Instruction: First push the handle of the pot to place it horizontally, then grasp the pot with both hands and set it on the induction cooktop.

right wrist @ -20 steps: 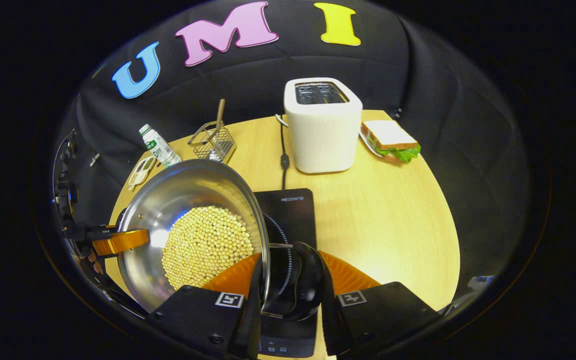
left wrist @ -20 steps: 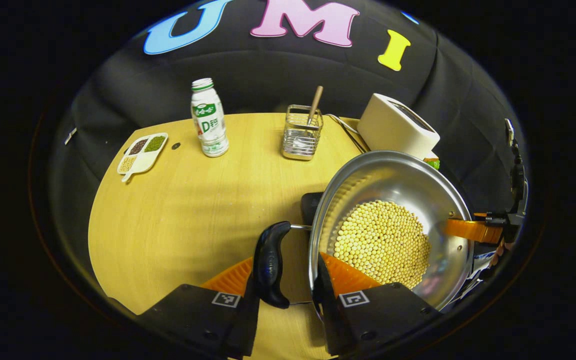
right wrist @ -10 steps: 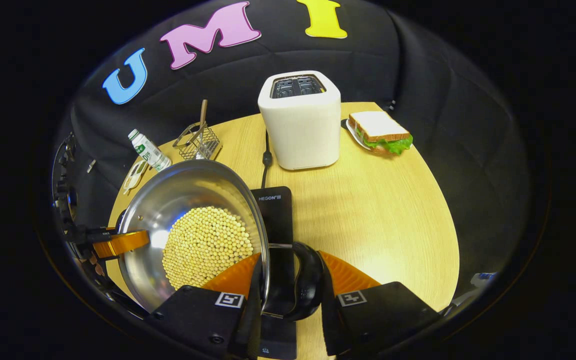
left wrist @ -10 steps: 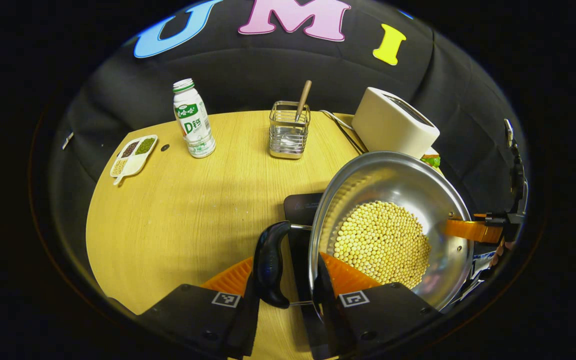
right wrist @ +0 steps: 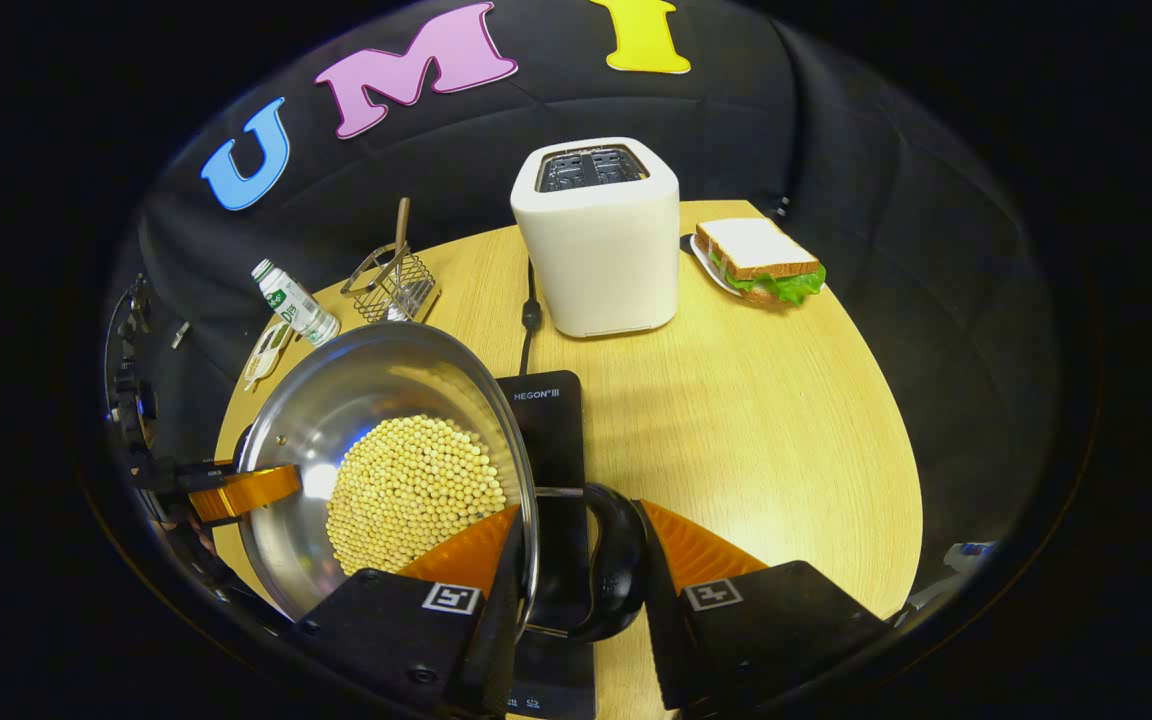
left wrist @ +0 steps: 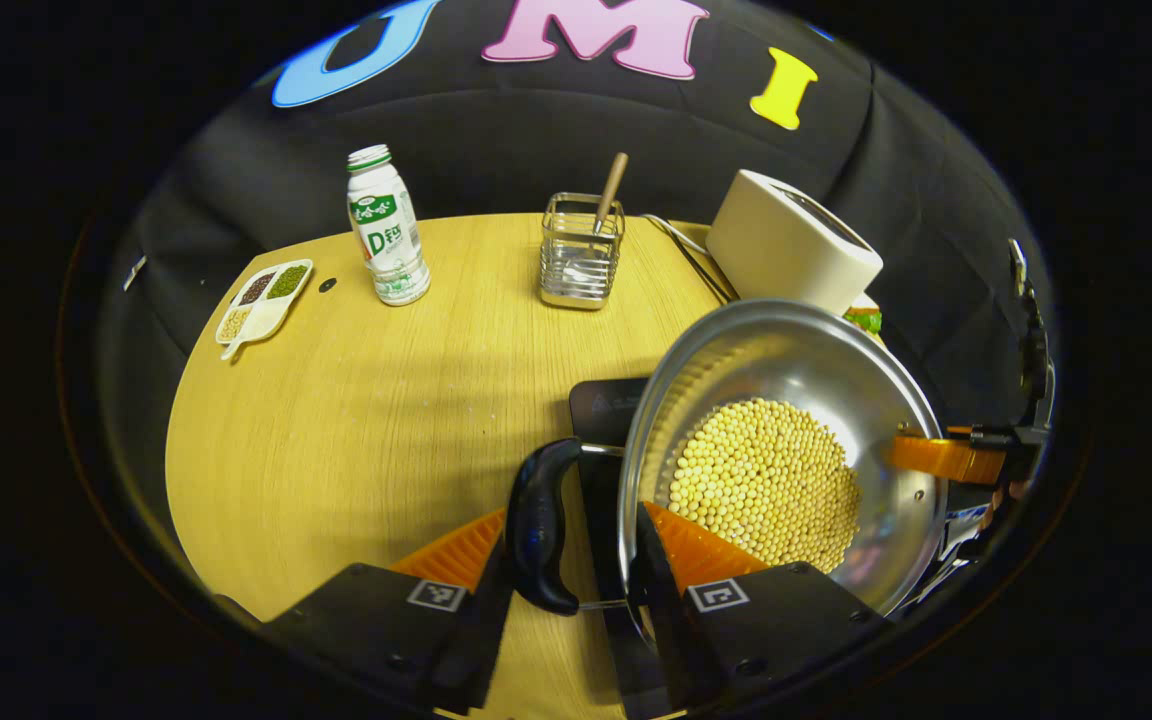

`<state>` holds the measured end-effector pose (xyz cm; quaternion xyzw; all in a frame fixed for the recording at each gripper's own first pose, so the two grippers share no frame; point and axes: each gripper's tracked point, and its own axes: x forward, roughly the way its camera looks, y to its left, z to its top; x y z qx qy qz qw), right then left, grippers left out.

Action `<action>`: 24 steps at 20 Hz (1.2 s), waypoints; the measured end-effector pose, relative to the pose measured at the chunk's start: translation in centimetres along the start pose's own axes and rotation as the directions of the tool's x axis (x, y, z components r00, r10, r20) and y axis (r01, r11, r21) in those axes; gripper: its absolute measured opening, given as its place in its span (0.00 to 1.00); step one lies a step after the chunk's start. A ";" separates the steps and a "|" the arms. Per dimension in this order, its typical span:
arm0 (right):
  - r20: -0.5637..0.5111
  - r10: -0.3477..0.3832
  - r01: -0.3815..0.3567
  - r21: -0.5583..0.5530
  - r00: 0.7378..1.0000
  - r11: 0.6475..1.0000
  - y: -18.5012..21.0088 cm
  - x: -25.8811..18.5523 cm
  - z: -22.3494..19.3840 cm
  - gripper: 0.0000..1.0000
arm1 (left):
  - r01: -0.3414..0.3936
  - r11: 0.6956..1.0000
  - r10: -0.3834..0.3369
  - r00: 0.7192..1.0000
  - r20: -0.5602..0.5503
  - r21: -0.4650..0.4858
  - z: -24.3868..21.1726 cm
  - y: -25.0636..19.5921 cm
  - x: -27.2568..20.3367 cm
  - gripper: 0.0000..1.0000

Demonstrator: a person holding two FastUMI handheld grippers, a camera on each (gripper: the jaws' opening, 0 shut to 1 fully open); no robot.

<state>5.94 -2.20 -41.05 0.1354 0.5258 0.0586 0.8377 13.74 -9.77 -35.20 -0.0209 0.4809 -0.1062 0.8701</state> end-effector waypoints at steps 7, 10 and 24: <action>0.026 -0.015 0.015 0.015 1.000 1.000 -0.3 -1.1 0.2 0.99 | -0.030 0.999 0.030 1.000 0.002 0.019 -1.1 0.1 -0.8 0.97; 0.051 -0.013 0.013 0.005 0.999 1.000 0.4 -1.9 0.4 0.99 | -0.037 0.998 0.036 0.999 0.019 0.041 -0.7 0.4 -1.7 0.97; 0.316 -0.021 0.034 -0.038 0.949 0.999 3.0 -10.3 4.7 0.99 | -0.045 0.995 0.026 0.979 0.204 0.089 0.9 0.4 -11.1 0.97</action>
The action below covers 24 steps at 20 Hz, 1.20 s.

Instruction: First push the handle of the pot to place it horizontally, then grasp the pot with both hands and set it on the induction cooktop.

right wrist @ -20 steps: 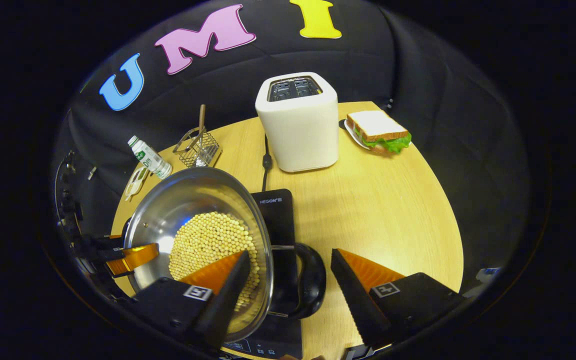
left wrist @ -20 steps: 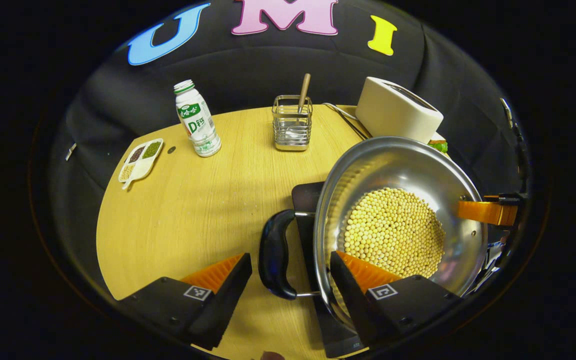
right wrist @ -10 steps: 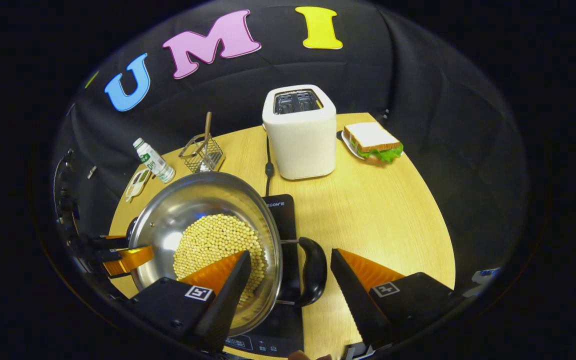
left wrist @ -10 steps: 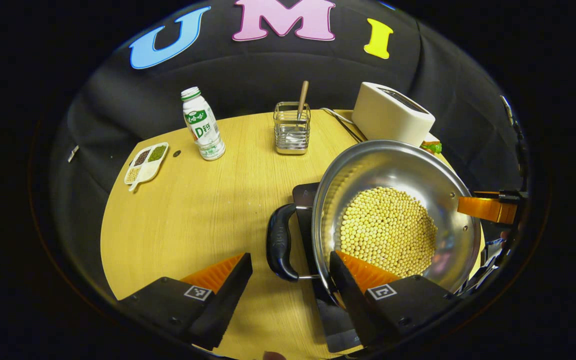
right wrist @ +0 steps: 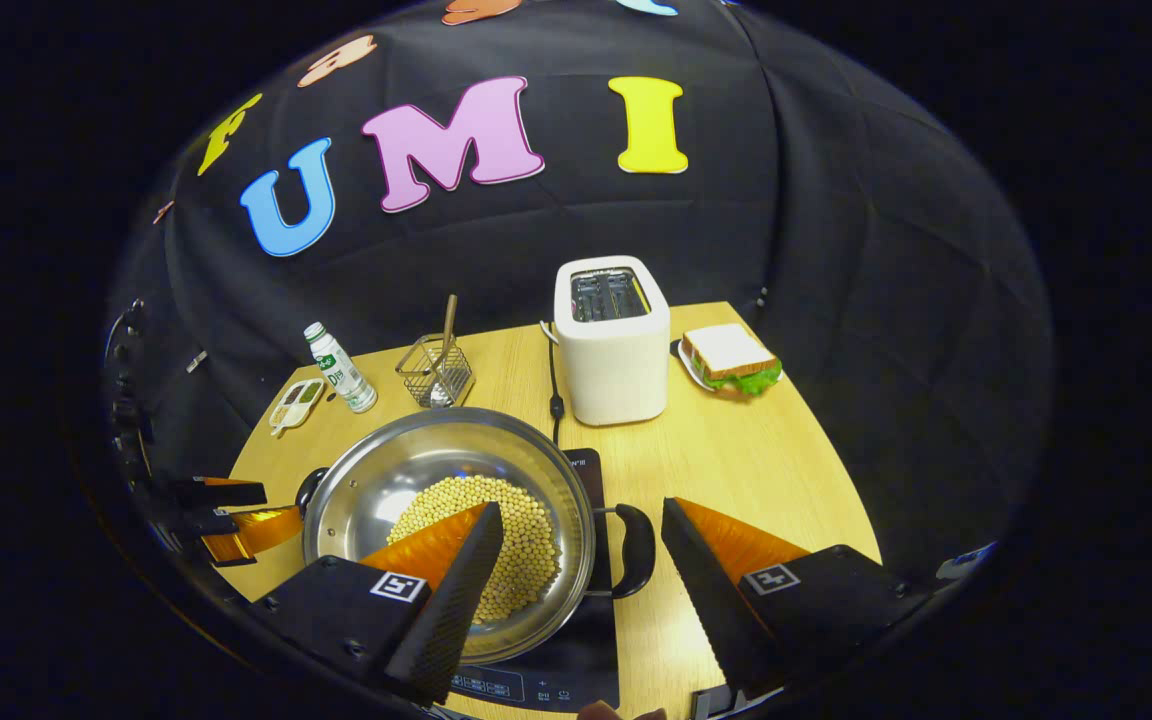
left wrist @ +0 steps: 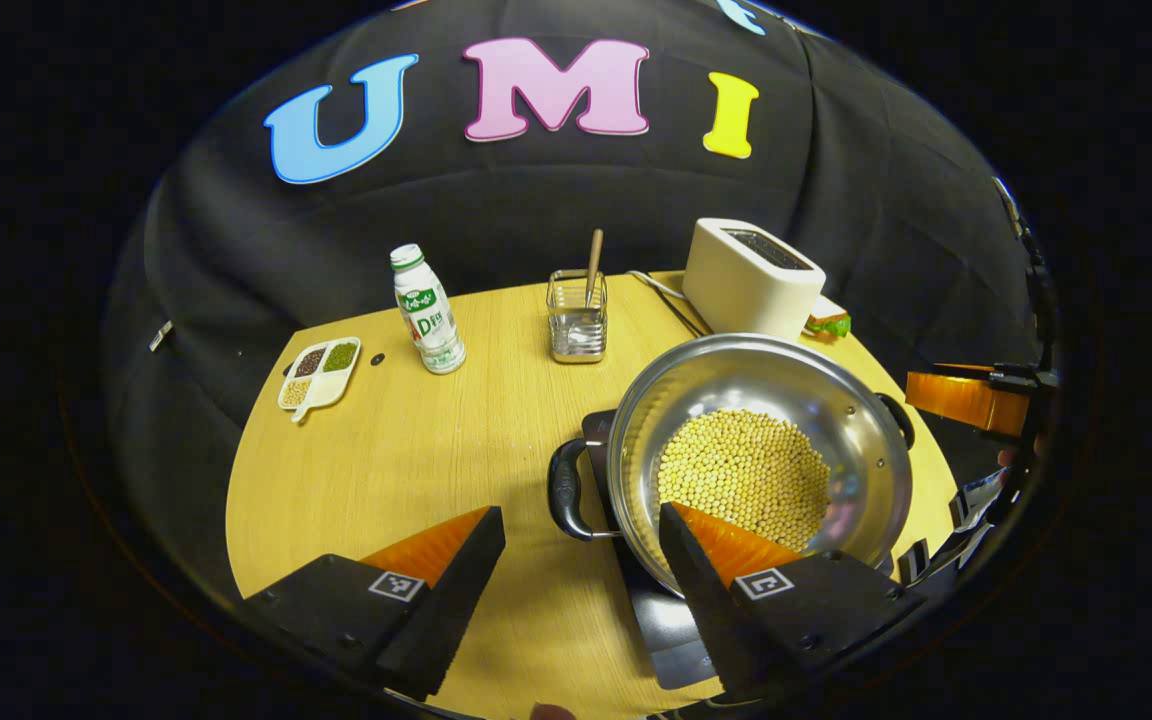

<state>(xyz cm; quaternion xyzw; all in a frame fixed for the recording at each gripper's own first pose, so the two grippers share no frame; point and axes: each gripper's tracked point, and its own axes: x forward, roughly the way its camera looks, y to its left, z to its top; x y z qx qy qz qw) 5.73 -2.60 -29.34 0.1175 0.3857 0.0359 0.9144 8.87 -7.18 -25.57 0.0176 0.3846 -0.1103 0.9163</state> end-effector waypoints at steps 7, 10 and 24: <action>0.148 0.005 -0.001 -0.029 0.989 1.000 1.3 -6.3 3.7 0.99 | 0.015 1.000 -0.016 0.989 0.148 0.005 3.5 -0.5 -5.2 0.97; 0.200 0.007 -0.002 -0.025 0.980 1.000 2.0 -8.8 4.7 0.99 | -0.004 1.000 0.002 0.976 0.218 0.007 4.3 0.2 -8.0 0.97; 0.537 0.032 0.022 -0.093 0.843 0.995 7.1 -20.8 12.0 0.98 | -0.059 0.996 0.083 0.822 0.564 -0.060 7.7 3.9 -22.4 0.97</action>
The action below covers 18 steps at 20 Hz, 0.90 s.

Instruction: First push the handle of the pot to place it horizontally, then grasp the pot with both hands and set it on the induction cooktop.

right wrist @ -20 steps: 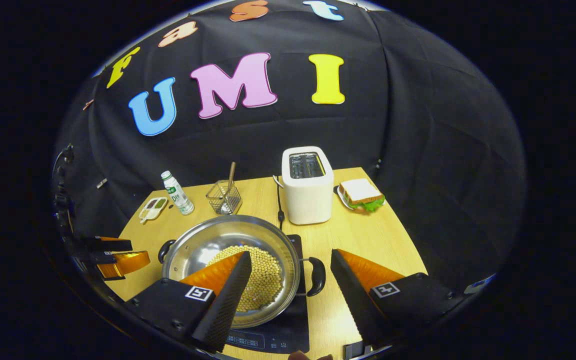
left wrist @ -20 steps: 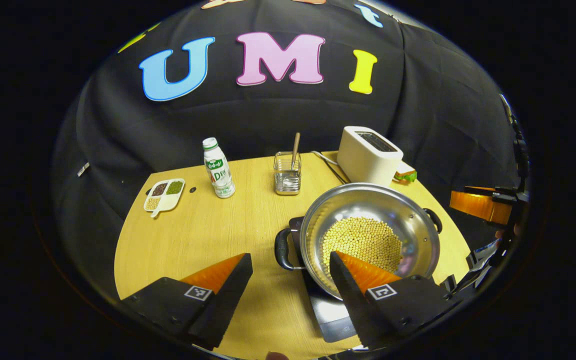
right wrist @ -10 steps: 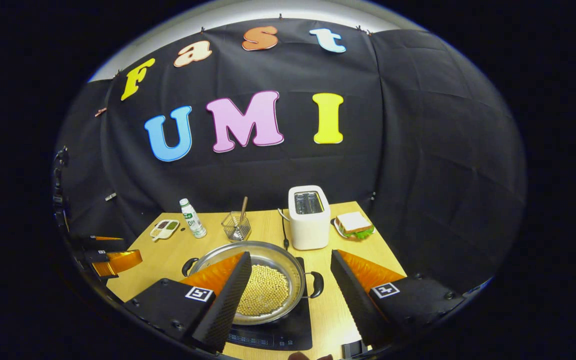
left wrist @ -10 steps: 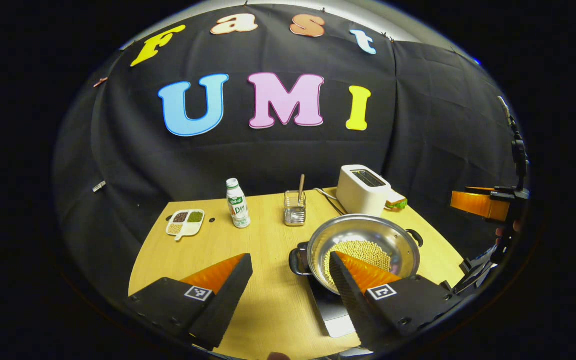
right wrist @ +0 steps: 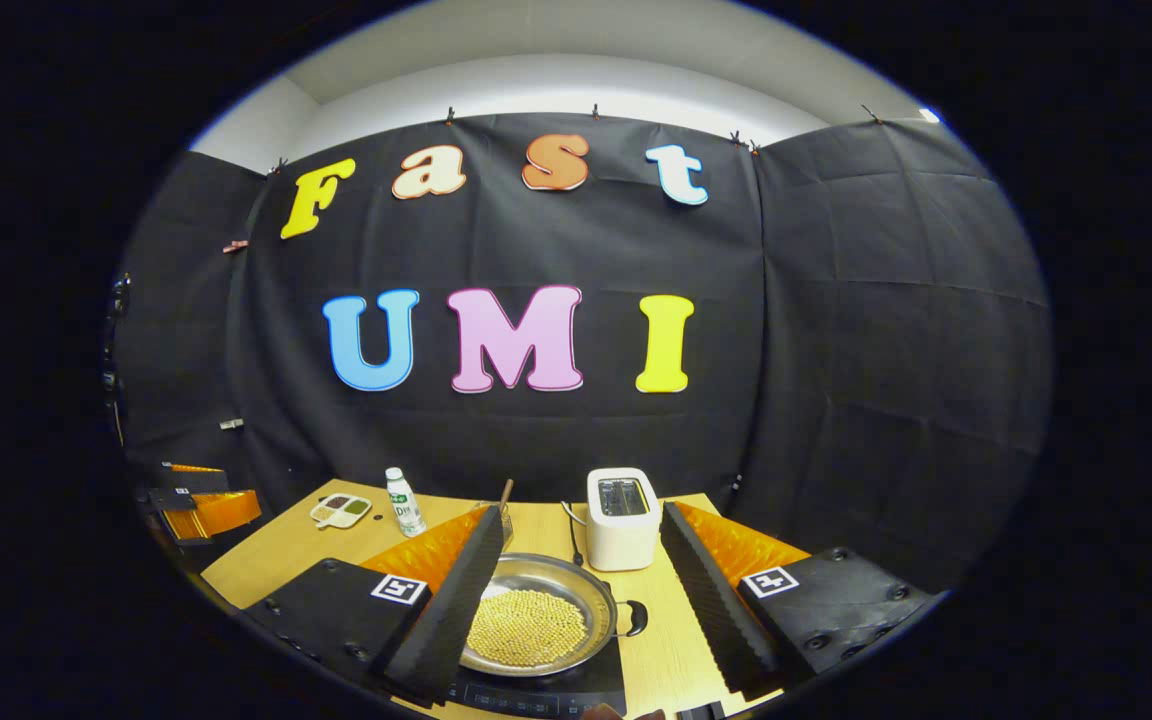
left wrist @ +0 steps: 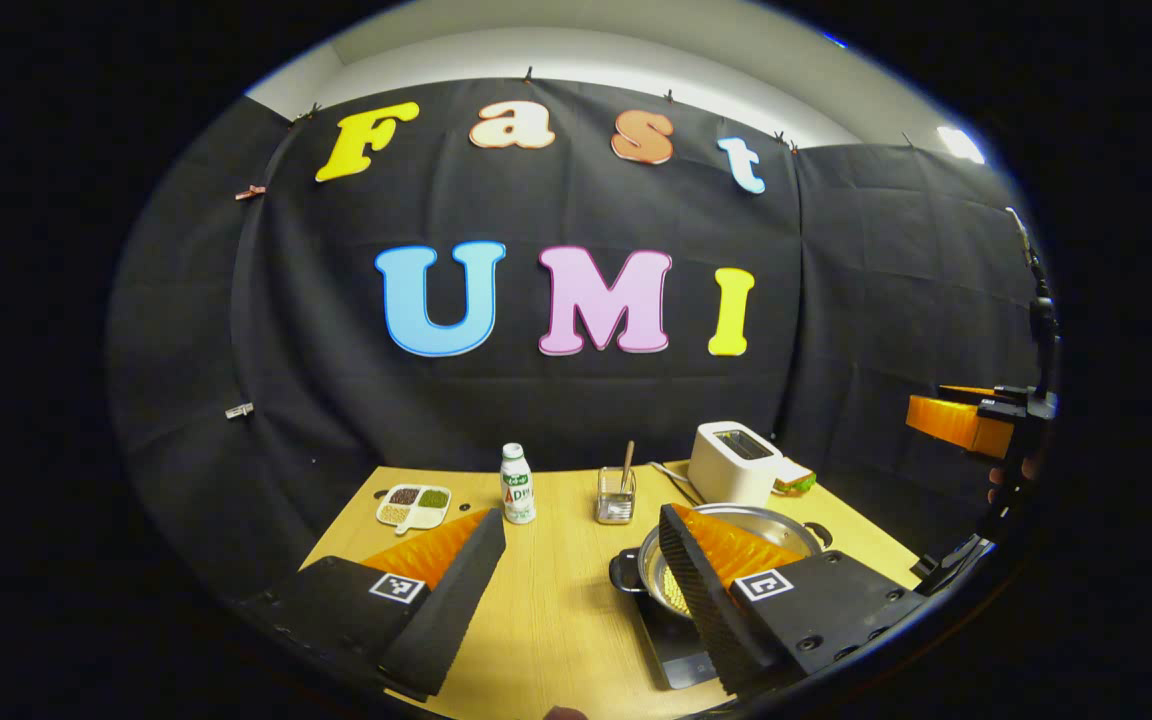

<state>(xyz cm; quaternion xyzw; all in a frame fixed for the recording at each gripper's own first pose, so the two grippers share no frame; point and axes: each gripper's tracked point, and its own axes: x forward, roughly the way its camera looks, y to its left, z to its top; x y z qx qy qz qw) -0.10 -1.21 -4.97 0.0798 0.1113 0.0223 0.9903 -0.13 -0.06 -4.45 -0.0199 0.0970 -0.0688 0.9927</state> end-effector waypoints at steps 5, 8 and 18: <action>0.112 0.007 0.000 -0.059 0.994 0.998 1.1 -2.5 2.6 0.98 | -0.036 0.999 0.038 0.992 0.124 -0.019 2.4 1.6 -2.9 0.96; 0.143 0.000 0.012 -0.081 0.990 0.997 1.5 -3.8 3.1 0.98 | -0.047 0.998 0.039 0.981 0.193 0.033 3.8 2.2 -4.7 0.96; 0.155 -0.004 0.011 -0.047 0.988 0.999 1.5 -4.2 3.9 0.98 | -0.042 0.999 0.040 0.981 0.188 0.007 4.4 1.8 -5.5 0.96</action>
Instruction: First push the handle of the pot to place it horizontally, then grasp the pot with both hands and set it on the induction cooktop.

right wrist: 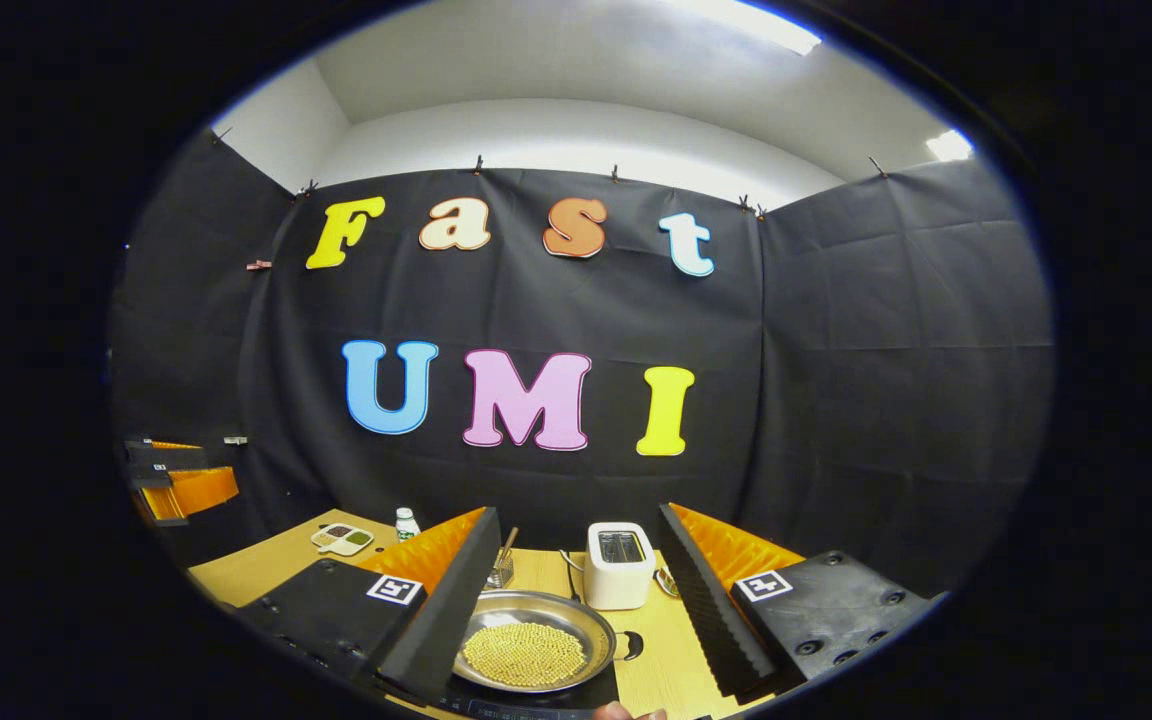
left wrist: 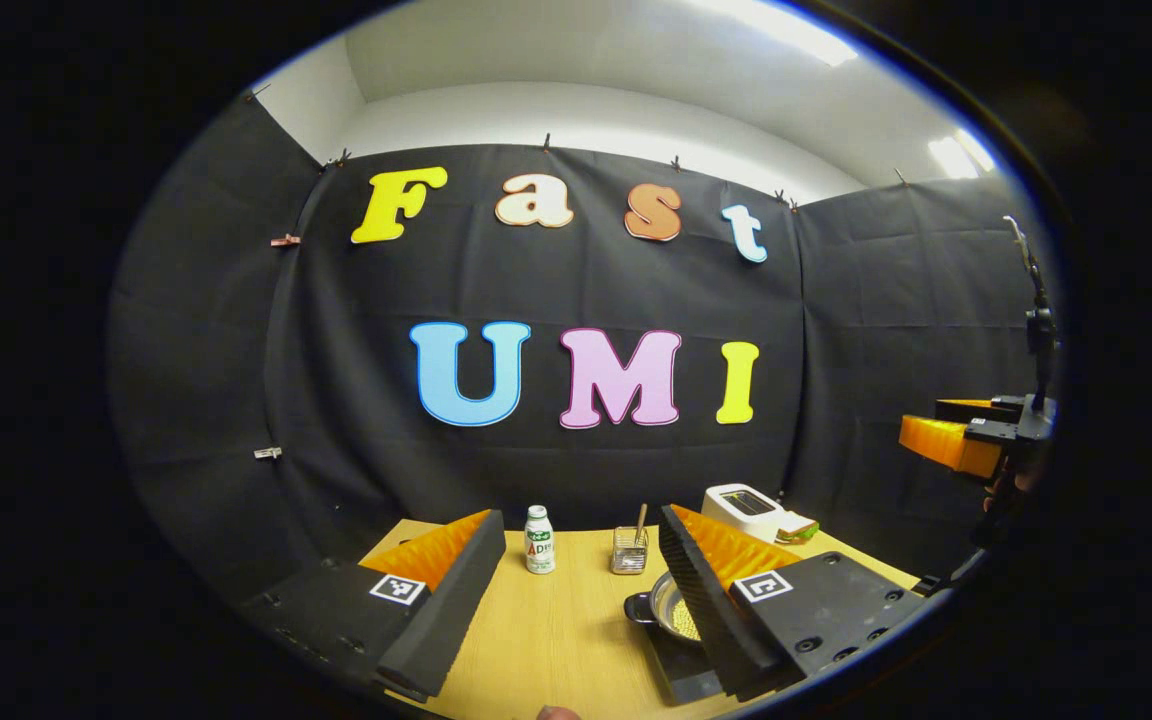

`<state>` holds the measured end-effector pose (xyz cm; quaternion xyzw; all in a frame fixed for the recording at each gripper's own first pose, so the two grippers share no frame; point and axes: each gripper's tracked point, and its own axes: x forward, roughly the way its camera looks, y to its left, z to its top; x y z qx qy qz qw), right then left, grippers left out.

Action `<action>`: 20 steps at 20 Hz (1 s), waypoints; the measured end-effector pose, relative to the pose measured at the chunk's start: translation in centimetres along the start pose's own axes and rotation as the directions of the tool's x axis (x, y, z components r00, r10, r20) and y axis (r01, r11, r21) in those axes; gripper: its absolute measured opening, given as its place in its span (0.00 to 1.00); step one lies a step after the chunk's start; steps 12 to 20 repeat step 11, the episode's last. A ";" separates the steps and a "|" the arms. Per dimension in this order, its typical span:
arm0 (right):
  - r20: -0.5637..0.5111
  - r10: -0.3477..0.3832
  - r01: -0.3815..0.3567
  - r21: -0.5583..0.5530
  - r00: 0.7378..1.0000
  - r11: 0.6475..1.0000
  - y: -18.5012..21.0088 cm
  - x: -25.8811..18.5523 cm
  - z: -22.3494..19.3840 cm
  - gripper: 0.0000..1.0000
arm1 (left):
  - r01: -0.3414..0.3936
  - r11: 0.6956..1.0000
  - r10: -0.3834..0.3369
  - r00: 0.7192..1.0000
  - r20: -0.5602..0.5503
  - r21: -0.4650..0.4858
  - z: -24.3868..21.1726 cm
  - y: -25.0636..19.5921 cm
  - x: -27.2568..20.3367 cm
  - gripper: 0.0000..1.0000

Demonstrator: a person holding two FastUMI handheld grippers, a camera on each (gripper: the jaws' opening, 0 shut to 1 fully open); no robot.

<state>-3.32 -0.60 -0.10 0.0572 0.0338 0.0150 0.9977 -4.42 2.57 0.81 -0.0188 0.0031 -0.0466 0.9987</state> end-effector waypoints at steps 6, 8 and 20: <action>-0.001 -0.013 0.013 0.000 1.000 1.000 -0.1 -0.1 0.0 0.98 | 0.008 1.000 -0.008 1.000 -0.008 -0.005 -0.1 -0.2 0.0 0.96; -0.004 -0.018 0.018 -0.003 1.000 1.000 -0.2 0.1 -0.2 0.98 | 0.009 1.000 -0.009 1.000 -0.013 -0.002 -0.1 -0.1 0.1 0.96; -0.008 -0.024 0.024 -0.003 1.000 1.000 -0.3 0.1 -0.3 0.98 | 0.009 1.000 -0.009 1.000 -0.020 -0.002 -0.2 -0.1 0.3 0.96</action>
